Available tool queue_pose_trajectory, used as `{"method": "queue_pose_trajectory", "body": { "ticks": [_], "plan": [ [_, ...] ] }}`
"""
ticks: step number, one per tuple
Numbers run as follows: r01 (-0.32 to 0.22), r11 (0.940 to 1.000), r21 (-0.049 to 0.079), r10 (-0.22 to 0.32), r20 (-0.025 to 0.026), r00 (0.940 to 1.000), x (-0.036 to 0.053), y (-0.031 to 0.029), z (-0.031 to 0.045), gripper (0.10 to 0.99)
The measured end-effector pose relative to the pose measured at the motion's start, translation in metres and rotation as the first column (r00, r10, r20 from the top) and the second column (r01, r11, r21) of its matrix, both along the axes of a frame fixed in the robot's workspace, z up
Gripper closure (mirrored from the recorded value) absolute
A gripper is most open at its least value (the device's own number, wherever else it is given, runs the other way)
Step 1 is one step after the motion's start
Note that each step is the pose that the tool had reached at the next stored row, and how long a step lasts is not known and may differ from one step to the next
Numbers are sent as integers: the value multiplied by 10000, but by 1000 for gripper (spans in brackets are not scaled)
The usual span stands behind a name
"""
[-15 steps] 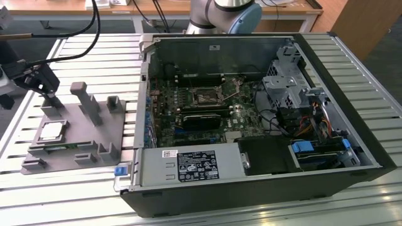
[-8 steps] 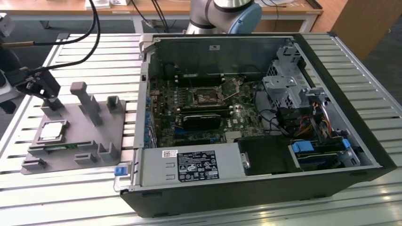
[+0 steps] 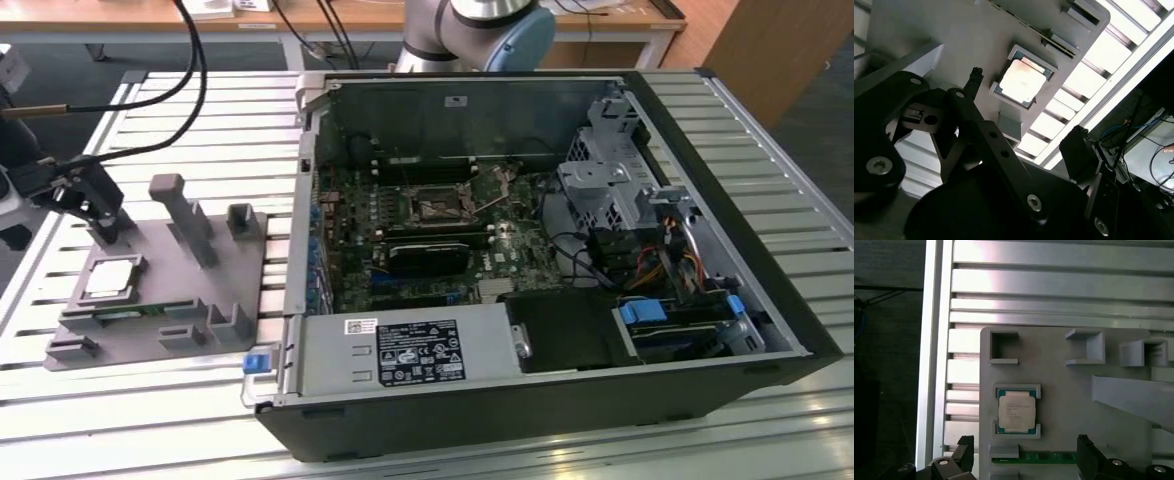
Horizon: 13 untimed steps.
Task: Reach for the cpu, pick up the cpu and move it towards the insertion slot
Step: 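Pick up the cpu and move it towards the insertion slot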
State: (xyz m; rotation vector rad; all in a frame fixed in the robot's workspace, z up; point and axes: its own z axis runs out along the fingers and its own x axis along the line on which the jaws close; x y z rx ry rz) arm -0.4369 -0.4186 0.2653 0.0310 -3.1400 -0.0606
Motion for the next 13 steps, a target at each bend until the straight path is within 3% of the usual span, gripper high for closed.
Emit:
{"method": "queue_pose_trajectory", "body": {
  "ticks": [13],
  "plan": [
    [0,10000,-1,0,-1,10000,55,2,-230,192]
  ]
}}
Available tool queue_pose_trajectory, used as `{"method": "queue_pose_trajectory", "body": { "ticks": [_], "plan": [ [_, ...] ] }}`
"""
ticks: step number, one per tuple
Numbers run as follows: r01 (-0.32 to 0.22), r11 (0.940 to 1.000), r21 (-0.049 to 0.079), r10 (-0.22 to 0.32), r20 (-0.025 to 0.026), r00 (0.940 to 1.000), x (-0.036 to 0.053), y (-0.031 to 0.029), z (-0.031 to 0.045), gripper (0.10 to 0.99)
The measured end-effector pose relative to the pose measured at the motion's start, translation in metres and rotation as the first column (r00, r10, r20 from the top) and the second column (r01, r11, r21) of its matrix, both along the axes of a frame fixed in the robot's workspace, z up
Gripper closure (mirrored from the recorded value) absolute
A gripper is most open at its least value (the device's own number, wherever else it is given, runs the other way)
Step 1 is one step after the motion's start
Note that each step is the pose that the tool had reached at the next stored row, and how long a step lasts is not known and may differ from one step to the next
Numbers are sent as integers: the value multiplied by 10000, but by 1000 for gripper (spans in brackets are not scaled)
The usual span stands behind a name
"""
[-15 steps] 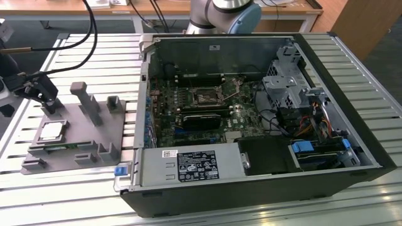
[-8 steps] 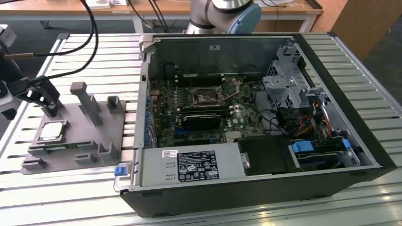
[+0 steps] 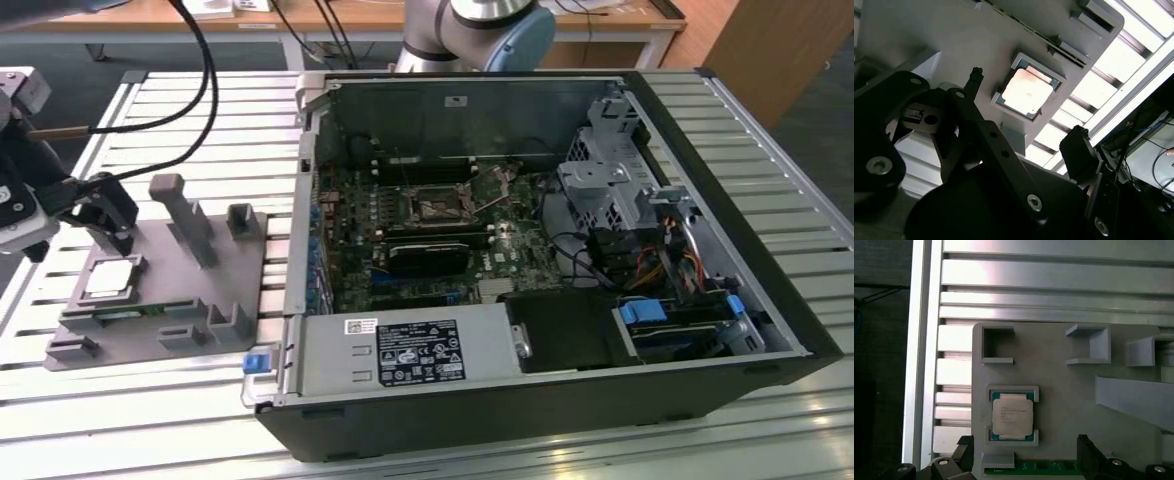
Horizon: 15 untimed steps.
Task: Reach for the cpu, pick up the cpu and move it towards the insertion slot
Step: 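Pick up the cpu and move it towards the insertion slot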
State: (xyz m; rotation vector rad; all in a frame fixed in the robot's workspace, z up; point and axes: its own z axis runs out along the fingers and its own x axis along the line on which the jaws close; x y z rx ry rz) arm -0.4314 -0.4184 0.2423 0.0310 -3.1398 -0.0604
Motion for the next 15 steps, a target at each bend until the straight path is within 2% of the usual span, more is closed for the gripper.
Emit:
{"method": "queue_pose_trajectory", "body": {
  "ticks": [15],
  "plan": [
    [-3,10000,-1,3,9,10000,4,0,-275,192]
  ]
}}
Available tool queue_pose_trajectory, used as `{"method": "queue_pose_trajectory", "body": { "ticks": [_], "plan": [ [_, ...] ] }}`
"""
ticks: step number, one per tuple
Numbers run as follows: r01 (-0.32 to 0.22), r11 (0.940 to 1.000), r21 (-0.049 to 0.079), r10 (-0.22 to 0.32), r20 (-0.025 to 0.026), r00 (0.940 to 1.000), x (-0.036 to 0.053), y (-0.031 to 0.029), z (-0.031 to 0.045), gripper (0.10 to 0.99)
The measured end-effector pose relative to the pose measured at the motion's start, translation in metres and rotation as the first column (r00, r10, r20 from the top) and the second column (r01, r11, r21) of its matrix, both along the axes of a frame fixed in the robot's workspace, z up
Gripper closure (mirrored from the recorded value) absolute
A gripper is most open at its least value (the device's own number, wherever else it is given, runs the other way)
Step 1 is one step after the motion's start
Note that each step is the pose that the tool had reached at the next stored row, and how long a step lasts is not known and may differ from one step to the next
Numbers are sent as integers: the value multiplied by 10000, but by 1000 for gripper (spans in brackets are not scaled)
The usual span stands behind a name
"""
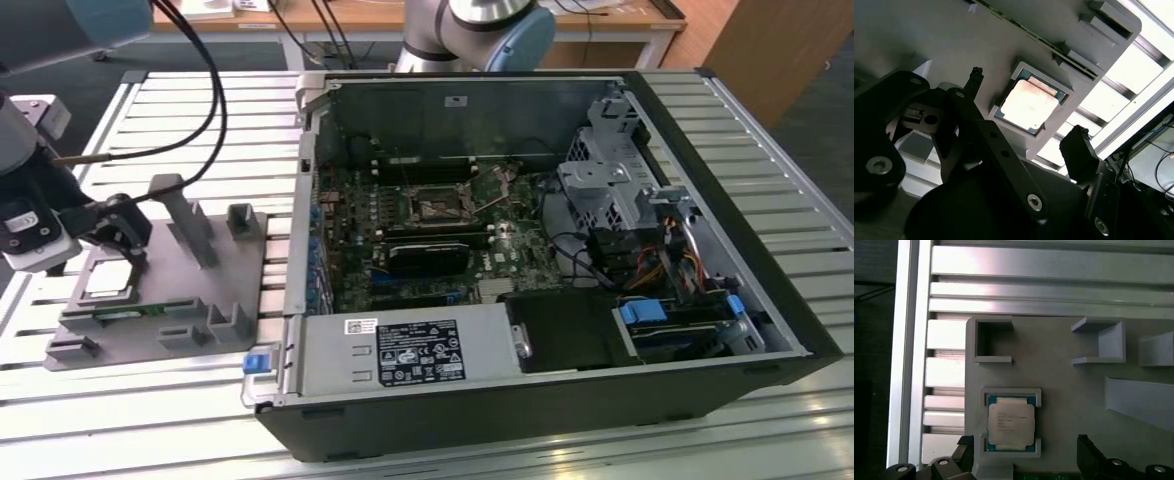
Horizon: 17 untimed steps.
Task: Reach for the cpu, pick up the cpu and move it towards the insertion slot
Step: 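Pick up the cpu and move it towards the insertion slot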
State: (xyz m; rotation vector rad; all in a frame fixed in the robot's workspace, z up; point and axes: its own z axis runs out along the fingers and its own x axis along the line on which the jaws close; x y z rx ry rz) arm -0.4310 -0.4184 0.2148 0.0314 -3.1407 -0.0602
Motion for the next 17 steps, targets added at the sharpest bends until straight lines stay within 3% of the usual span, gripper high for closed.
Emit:
{"method": "queue_pose_trajectory", "body": {
  "ticks": [15,16,17],
  "plan": [
    [0,10000,0,0,6,10000,-94,55,-229,204],
    [1,10000,0,-1,5,10000,-100,61,-237,275],
    [0,10000,1,0,7,10000,-104,70,-244,275]
  ]
}}
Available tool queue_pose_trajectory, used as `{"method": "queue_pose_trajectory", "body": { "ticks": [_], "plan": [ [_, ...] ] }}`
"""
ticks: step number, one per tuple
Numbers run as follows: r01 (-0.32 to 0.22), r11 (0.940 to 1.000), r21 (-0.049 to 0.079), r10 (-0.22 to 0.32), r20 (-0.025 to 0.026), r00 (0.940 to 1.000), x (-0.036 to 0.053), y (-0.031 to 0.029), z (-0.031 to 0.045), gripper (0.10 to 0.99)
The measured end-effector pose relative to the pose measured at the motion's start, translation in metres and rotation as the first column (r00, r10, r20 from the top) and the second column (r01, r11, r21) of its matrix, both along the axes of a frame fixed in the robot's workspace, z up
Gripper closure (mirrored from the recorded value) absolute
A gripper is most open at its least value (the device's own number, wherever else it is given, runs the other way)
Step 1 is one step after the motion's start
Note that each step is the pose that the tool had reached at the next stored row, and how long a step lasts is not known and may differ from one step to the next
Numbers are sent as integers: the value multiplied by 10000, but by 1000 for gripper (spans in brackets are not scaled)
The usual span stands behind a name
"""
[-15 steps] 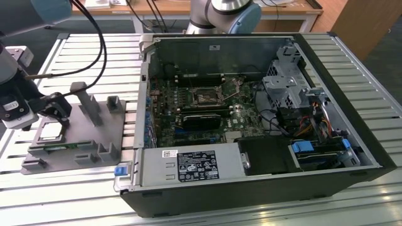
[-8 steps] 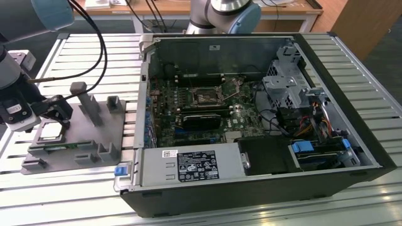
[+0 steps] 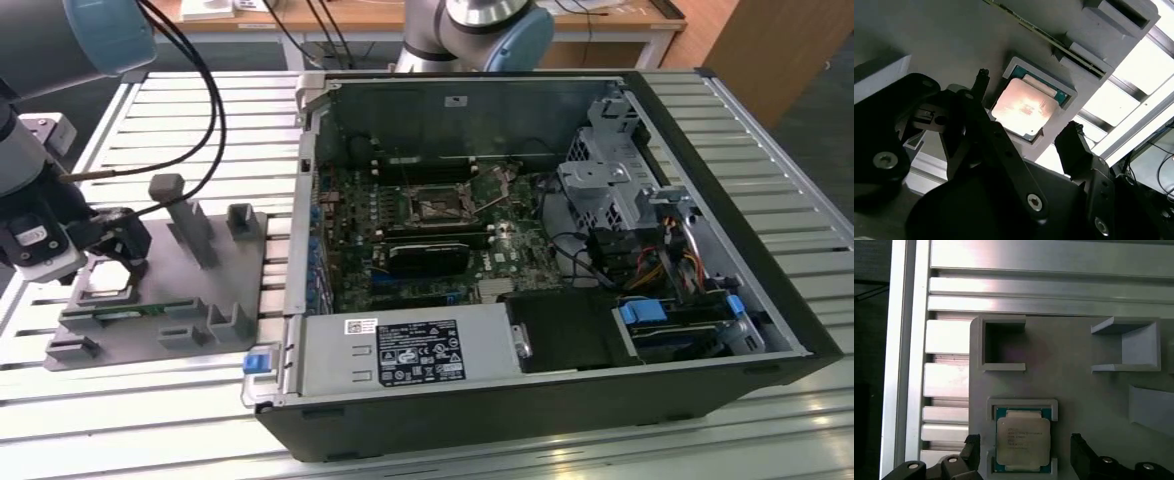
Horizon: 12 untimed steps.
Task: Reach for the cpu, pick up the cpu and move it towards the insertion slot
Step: 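Pick up the cpu and move it towards the insertion slot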
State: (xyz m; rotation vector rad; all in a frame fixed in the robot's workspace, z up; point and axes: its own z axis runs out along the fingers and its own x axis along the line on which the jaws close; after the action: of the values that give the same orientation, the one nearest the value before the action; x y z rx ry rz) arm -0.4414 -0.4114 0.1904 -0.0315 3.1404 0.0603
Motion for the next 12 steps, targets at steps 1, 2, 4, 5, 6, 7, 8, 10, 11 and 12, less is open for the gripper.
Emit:
{"method": "queue_pose_trajectory", "body": {
  "ticks": [1,2,4,5,6,7,8,10,11,12],
  "plan": [
    [0,10000,-1,0,-3,10000,-1,13,-4,294],
    [-1,10000,-1,1,-1,10000,-1,26,-10,294],
    [0,10000,0,0,1,10000,-1,35,-20,361],
    [0,10000,-1,0,-2,10000,-2,35,-21,361],
    [0,10000,-1,0,-2,10000,-2,35,-25,361],
    [0,10000,0,0,0,10000,-2,35,-29,361],
    [-1,10000,0,1,0,10000,-2,35,-34,361],
    [1,10000,0,-1,-1,10000,-3,35,-41,376],
    [1,10000,0,-1,0,10000,-5,35,-44,376],
    [0,10000,0,0,0,10000,-6,35,-48,443]
  ]
}}
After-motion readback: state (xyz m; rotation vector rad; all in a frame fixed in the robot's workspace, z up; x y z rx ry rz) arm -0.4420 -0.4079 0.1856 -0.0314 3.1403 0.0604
